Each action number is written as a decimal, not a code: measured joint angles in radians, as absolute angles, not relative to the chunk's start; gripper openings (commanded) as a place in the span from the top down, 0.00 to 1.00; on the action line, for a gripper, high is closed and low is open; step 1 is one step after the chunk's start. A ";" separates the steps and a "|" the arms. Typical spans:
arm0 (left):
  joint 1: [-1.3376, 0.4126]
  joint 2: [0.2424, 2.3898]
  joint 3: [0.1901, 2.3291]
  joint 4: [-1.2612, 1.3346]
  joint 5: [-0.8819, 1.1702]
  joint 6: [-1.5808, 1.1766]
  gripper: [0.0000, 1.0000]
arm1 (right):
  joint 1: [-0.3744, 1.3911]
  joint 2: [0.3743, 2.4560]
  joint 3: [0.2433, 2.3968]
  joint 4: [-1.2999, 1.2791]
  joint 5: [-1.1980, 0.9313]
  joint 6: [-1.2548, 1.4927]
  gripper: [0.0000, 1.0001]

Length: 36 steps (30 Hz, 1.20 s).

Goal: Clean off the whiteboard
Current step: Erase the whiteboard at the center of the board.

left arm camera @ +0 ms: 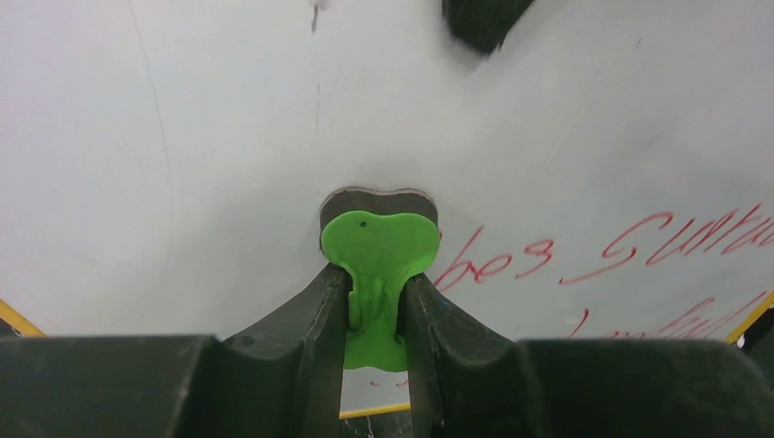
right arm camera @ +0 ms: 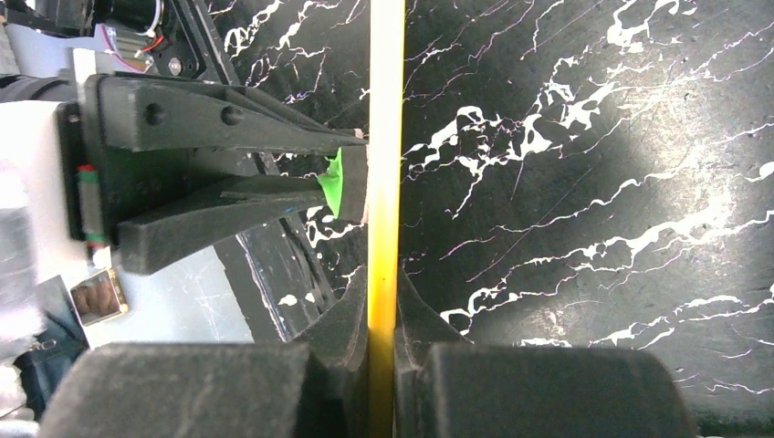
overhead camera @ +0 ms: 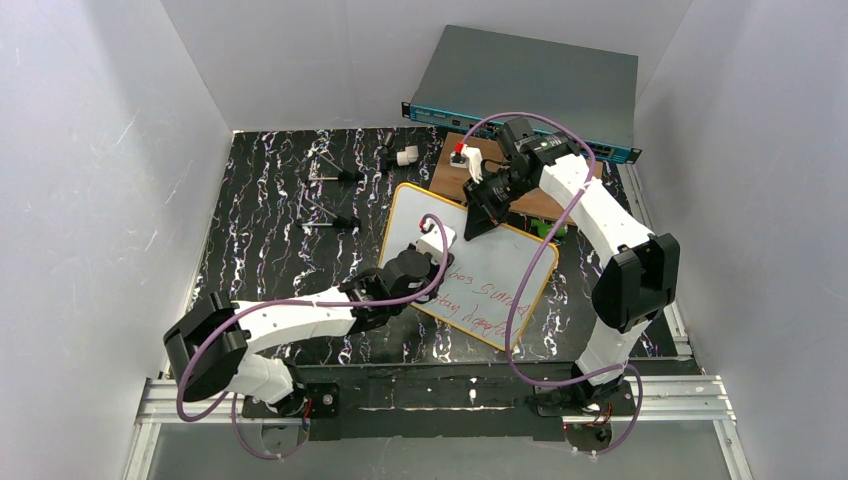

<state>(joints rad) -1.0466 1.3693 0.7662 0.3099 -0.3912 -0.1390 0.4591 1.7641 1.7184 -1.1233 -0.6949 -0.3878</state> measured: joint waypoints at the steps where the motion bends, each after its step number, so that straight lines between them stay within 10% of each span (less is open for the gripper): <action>1: -1.047 1.364 0.748 0.317 -0.385 -0.144 1.00 | 0.460 1.764 1.718 -1.123 -0.695 -0.388 0.99; 36: -1.085 1.472 0.841 0.095 -0.408 -0.099 1.00 | 0.445 1.758 1.720 -1.114 -0.682 -0.385 0.99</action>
<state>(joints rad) -1.0851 1.4719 0.8413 0.0948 -0.4080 -0.0994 0.4454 1.7580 1.7203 -1.1137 -0.6819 -0.3855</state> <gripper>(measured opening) 0.234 0.112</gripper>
